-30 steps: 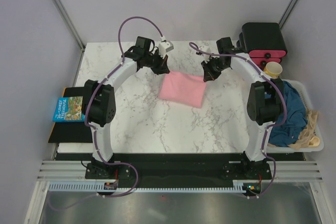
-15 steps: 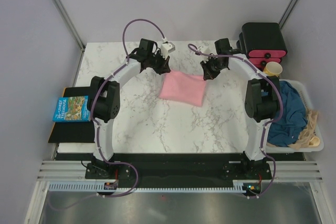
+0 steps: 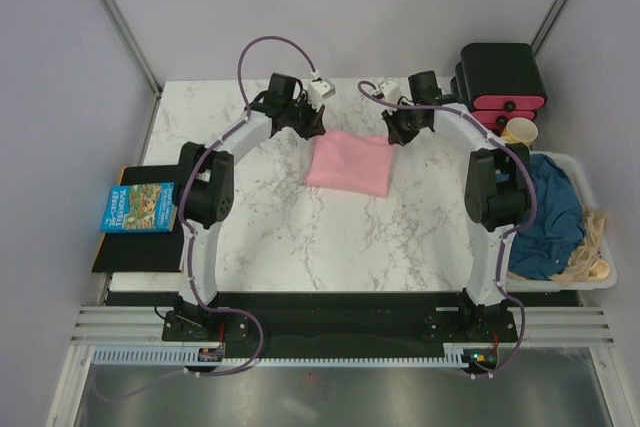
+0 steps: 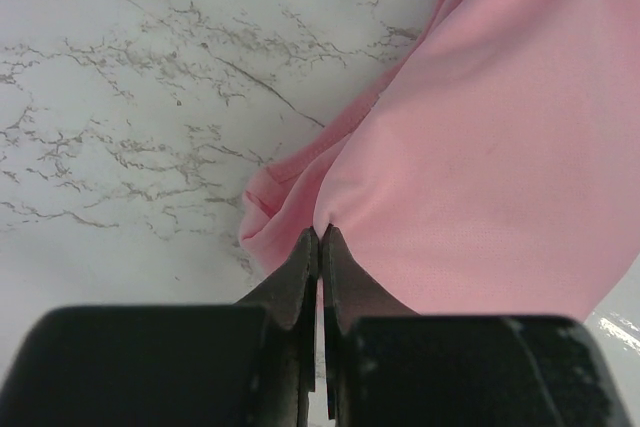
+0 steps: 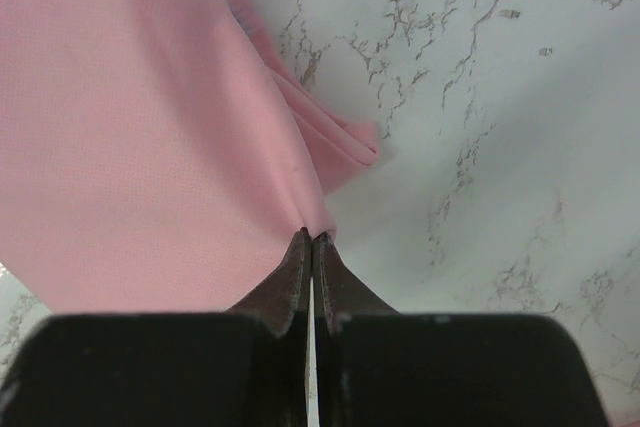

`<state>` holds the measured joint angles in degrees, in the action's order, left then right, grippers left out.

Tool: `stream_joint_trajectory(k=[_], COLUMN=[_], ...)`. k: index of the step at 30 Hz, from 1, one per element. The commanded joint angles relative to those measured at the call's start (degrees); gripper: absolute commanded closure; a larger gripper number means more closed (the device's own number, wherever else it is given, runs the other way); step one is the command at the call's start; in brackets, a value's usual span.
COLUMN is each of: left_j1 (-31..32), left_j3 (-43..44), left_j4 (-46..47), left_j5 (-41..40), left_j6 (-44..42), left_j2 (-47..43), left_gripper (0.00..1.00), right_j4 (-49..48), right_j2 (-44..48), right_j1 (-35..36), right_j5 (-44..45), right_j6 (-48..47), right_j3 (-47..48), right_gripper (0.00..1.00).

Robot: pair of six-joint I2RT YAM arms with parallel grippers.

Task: Fold and stack the t-shirts
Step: Smooth out wrinkles on the folded tshirt

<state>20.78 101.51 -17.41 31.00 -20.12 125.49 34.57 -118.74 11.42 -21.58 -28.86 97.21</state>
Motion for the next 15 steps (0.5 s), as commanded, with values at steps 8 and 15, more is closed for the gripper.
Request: stream_joint_trajectory(k=[8,15], left_j1=[0.41,0.58], left_j3=[2.02,0.35], left_j4=[1.85,2.03], left_j5=[-3.58,-6.21], left_j6=[-1.06,-1.86], left_j2=[1.42,1.42], left_gripper=[0.92,0.93], right_j4=[-4.42,-5.91], right_j2=[-3.52,-4.31], right_j1=[1.76,3.52], right_j5=[2.77,3.92], right_j6=[1.88,2.49], right_j3=[-0.18,-0.53], right_gripper=[0.95,0.94])
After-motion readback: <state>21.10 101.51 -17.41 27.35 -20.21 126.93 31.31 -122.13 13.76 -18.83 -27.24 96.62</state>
